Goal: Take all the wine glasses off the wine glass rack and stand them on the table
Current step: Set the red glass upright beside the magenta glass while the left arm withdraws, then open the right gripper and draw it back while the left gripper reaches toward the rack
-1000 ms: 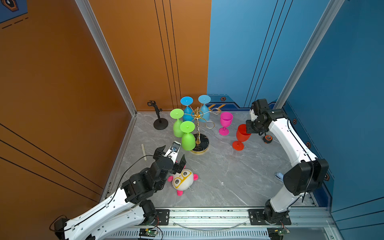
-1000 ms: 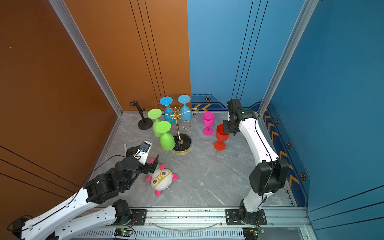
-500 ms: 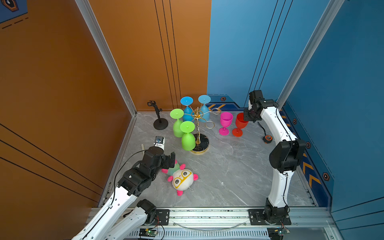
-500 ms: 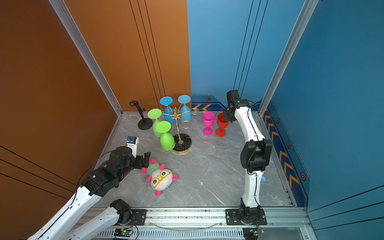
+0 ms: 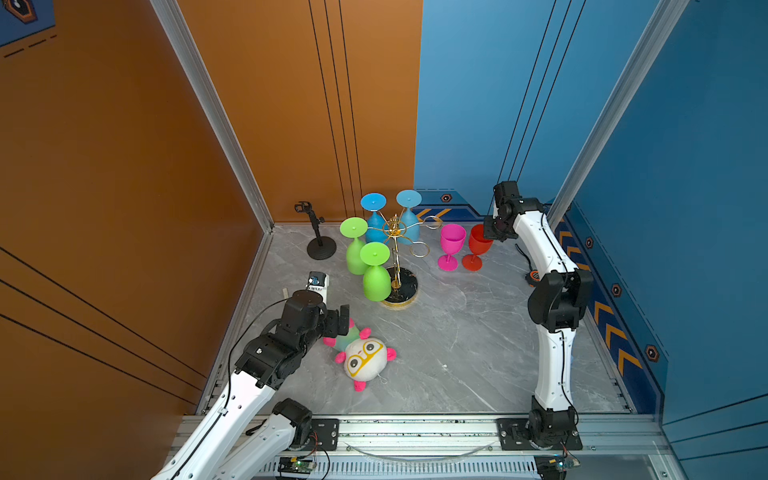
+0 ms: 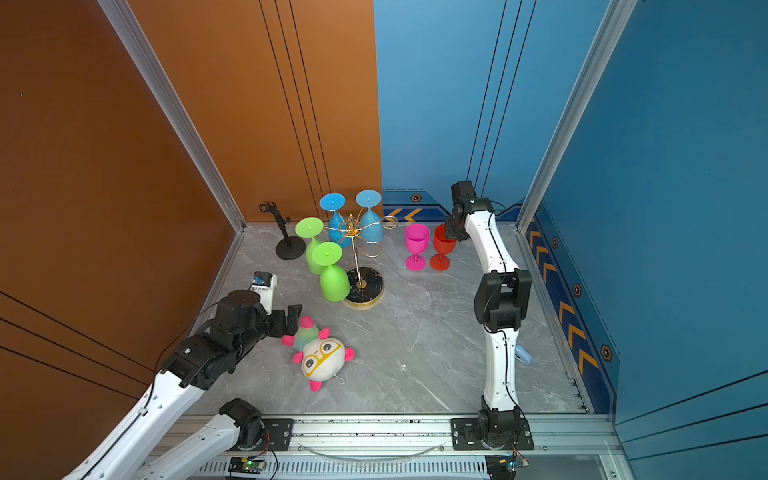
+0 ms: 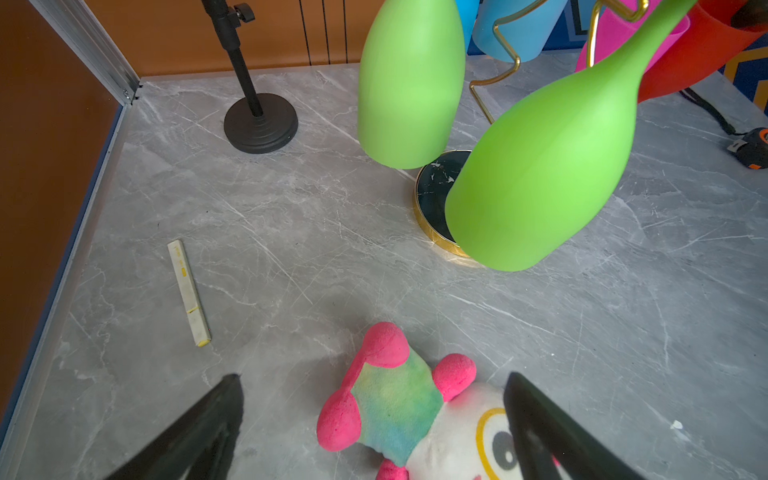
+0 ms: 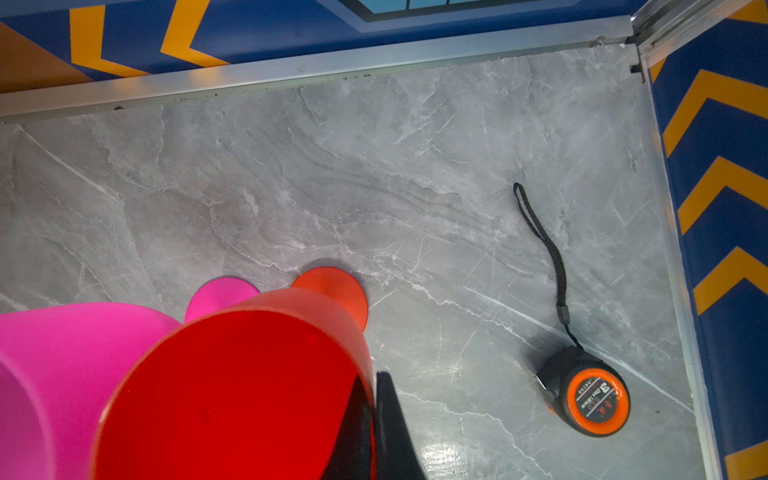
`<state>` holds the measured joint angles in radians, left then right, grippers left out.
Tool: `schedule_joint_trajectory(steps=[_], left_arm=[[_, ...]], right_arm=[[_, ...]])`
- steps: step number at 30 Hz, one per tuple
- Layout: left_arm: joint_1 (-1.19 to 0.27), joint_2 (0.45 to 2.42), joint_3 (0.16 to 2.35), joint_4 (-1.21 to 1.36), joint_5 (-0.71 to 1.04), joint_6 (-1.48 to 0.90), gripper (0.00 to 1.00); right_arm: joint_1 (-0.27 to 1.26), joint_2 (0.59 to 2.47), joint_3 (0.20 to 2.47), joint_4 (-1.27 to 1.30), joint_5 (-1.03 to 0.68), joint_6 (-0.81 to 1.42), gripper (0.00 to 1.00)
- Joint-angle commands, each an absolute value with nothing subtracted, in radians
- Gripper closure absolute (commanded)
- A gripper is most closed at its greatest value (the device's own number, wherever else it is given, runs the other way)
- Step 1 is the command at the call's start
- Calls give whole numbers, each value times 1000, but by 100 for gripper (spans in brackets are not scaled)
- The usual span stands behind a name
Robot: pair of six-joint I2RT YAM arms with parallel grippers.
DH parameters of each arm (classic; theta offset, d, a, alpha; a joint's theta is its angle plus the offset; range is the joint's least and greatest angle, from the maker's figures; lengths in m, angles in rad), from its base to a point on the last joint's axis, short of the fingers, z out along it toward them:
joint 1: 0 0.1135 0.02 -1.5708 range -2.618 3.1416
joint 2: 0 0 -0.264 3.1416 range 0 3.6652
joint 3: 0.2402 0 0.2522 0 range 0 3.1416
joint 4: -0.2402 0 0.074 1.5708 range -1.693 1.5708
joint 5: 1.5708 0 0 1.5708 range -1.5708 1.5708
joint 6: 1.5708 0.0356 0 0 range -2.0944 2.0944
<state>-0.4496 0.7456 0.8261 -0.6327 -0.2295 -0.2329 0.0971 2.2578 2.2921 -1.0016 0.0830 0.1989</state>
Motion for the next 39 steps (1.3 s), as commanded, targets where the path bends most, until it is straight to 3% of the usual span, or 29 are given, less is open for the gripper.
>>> schedule_joint_trajectory(steps=[1, 9, 24, 32, 39], left_arm=[[-435, 745, 845, -652, -191, -215, 2], [-429, 733, 854, -654, -164, -216, 2], [-424, 726, 883, -670, -129, -227, 2], [-419, 764, 949, -670, -95, -249, 2], [-408, 806, 1016, -670, -20, -288, 1]], right_arm=[[96, 2281, 2328, -1002, 84, 220, 100], [100, 2297, 2337, -1003, 91, 223, 97], [103, 2273, 2347, -1008, 64, 215, 70], [109, 2129, 2319, -1029, 137, 178, 30], [161, 1940, 2176, -1022, 122, 153, 12]])
